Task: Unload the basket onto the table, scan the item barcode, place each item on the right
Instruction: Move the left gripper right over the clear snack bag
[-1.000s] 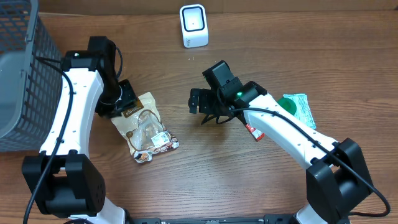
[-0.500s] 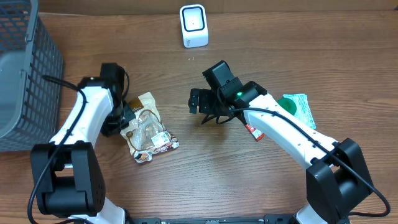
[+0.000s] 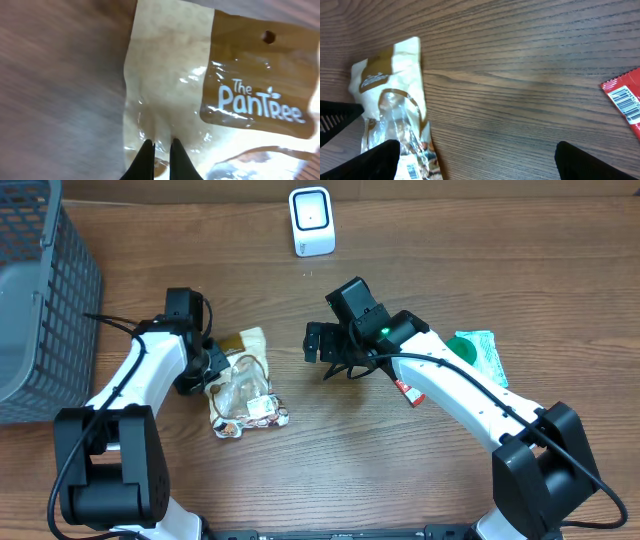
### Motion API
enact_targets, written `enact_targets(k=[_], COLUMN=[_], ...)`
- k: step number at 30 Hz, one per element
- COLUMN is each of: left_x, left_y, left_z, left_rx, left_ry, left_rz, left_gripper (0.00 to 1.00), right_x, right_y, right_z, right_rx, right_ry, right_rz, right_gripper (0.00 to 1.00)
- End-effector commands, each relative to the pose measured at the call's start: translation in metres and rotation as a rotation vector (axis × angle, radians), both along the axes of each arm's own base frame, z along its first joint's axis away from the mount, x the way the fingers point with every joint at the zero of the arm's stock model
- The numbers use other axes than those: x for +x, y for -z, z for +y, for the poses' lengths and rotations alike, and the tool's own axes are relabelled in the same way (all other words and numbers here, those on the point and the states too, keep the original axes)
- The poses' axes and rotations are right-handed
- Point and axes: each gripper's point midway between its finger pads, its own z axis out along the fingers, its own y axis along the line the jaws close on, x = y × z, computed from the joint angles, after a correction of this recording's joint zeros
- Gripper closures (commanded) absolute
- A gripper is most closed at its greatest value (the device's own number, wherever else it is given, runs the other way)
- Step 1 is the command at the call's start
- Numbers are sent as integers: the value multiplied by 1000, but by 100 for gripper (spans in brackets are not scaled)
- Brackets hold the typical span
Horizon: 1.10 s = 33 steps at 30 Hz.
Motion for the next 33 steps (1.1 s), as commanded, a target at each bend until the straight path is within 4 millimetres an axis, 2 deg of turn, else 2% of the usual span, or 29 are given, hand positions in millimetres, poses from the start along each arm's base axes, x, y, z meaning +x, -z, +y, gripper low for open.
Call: enact_targets(k=[1, 6, 12, 14, 16, 19, 22, 27, 29, 33], left_x=[0, 2, 2, 2, 2, 3, 8, 22, 26, 27], left_y=[-2, -2, -3, -4, -5, -9, -20, -48, -52, -48], left_z=[-26, -44, -76, -87, -97, -103, -95, -64, -52, -23], left_rx=[-74, -75, -76, -77, -77, -68, -31, 20, 31, 108], left_ry=[109, 165, 267, 310, 359, 429, 477, 400, 368, 305], left_rz=[-20, -34, -54, -65, -77, -87, -80, -68, -72, -60], left_gripper=[94, 91, 87, 87, 96, 96, 96, 96, 96, 96], right_x=[0, 0, 0, 0, 0, -1, -1, -1, -1, -1], right_y=[3, 3, 3, 3, 3, 3, 3, 4, 4, 4], right_z=[1, 1, 1, 1, 1, 1, 0, 0, 0, 0], right_rx=[-7, -7, -7, -7, -8, -9, -10, -11, -10, -10], right_ry=[2, 2, 2, 2, 2, 2, 2, 2, 2, 2], right_rz=[-2, -1, -1, -1, -1, 1, 2, 3, 3, 3], right_gripper=[0, 0, 0, 0, 0, 0, 0, 0, 0, 0])
